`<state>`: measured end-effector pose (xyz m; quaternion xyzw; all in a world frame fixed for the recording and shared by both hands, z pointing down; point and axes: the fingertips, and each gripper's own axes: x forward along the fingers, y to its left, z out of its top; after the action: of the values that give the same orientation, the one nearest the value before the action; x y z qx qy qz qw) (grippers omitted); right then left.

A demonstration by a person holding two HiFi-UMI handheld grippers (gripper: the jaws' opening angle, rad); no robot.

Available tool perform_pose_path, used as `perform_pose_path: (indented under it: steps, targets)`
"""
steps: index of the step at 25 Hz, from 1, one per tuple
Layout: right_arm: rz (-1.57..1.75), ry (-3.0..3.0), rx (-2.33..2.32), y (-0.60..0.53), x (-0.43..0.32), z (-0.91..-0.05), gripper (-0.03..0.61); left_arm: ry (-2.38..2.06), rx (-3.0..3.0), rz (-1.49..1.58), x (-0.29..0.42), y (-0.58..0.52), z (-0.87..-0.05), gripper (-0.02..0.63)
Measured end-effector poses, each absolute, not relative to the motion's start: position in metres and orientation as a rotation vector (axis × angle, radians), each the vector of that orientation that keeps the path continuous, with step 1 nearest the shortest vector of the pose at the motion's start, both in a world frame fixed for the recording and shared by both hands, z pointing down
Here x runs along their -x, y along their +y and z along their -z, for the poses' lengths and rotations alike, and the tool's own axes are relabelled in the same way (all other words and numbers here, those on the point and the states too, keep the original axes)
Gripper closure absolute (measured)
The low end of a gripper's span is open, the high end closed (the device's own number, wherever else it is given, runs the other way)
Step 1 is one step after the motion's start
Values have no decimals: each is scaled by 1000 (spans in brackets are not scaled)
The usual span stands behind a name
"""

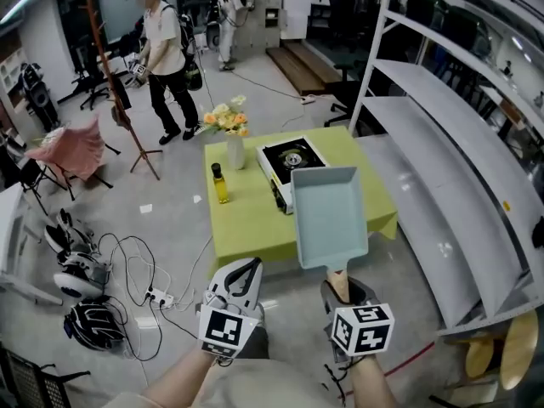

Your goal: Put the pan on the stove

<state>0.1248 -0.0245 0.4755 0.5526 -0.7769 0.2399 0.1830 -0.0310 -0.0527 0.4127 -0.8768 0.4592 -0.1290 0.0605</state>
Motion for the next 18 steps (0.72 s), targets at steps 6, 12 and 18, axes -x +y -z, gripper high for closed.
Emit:
perform_pose_path:
  steps: [6, 12, 18]
  targets:
    - [-723, -2154, -1564, -109, -108, -480, 413, 1357, 2690, 437, 46, -140, -418, 607]
    - [-722, -2119, -1596, -192, -101, -473, 413, 1286, 2732, 454, 48, -226, -423, 607]
    - [-698, -2087, -1651, -249, -98, -464, 413, 1217, 2752, 437, 50, -283, -422, 606]
